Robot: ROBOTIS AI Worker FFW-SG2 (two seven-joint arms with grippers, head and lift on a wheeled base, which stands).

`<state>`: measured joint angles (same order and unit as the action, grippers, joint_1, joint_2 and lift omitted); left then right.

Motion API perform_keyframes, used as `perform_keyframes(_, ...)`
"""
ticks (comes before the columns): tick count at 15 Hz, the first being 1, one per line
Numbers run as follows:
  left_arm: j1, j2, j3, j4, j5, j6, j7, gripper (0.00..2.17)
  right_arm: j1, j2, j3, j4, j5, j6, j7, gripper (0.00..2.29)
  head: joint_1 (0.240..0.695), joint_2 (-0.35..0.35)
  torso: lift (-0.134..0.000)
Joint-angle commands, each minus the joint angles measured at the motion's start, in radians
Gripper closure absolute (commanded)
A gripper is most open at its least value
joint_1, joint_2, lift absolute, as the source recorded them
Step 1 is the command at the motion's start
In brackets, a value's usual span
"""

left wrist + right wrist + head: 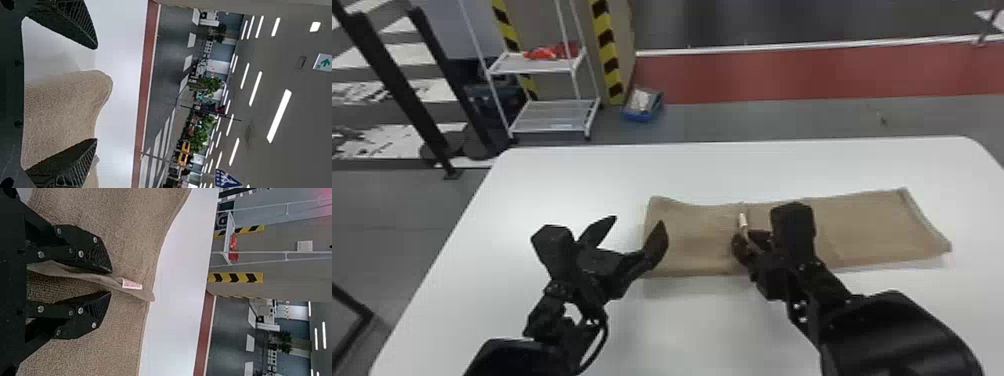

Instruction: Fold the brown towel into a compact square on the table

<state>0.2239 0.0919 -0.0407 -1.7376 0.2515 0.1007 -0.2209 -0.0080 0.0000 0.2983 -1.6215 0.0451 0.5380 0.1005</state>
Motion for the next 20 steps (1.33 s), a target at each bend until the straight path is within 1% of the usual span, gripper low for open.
perform_keyframes(1, -0.001, 0.0, 0.001, 0.004, 0.0, 0.0, 0.0, 0.03, 0.0, 0.001, -0.001, 0.003, -0.004, -0.02, 0.007, 0.97, 0.695, 0.132, -0.123)
perform_keyframes(3, -0.001, 0.0, 0.001, 0.003, 0.0, 0.0, 0.0, 0.03, 0.005, 0.001, -0.001, -0.005, -0.002, -0.032, 0.01, 0.97, 0.695, 0.135, -0.123)
perform_keyframes(5, -0.001, 0.0, 0.001, 0.003, 0.002, 0.0, -0.002, 0.03, 0.014, 0.001, -0.001, -0.02, -0.004, -0.036, 0.015, 1.15, 0.695, 0.136, -0.123)
perform_keyframes(8, -0.003, 0.0, -0.002, 0.003, 0.0, 0.0, -0.002, 0.03, 0.013, 0.001, 0.001, -0.038, 0.004, -0.008, 0.015, 1.14, 0.695, 0.139, -0.123)
perform_keyframes(9, -0.003, 0.0, -0.004, 0.003, 0.0, 0.003, -0.002, 0.03, -0.004, 0.001, 0.001, -0.035, 0.005, 0.026, 0.015, 1.13, 0.695, 0.139, -0.123)
perform_keyframes(11, -0.003, 0.0, -0.004, 0.003, 0.0, 0.003, 0.0, 0.03, -0.026, 0.001, 0.002, -0.015, 0.01, 0.044, 0.015, 0.96, 0.695, 0.135, -0.123)
perform_keyframes(17, -0.003, 0.003, -0.004, 0.006, -0.003, 0.003, 0.0, 0.03, -0.053, 0.001, 0.033, -0.008, 0.016, 0.044, 0.015, 0.95, 0.695, 0.138, -0.123)
perform_keyframes(18, -0.003, 0.003, -0.004, 0.006, -0.003, 0.003, 0.0, 0.03, -0.058, 0.001, 0.042, -0.008, 0.016, 0.044, 0.013, 0.78, 0.695, 0.142, -0.123)
perform_keyframes(20, -0.003, 0.005, -0.002, 0.006, -0.003, 0.003, 0.0, 0.03, -0.06, 0.001, 0.044, -0.008, 0.018, 0.044, 0.013, 0.75, 0.695, 0.147, -0.123)
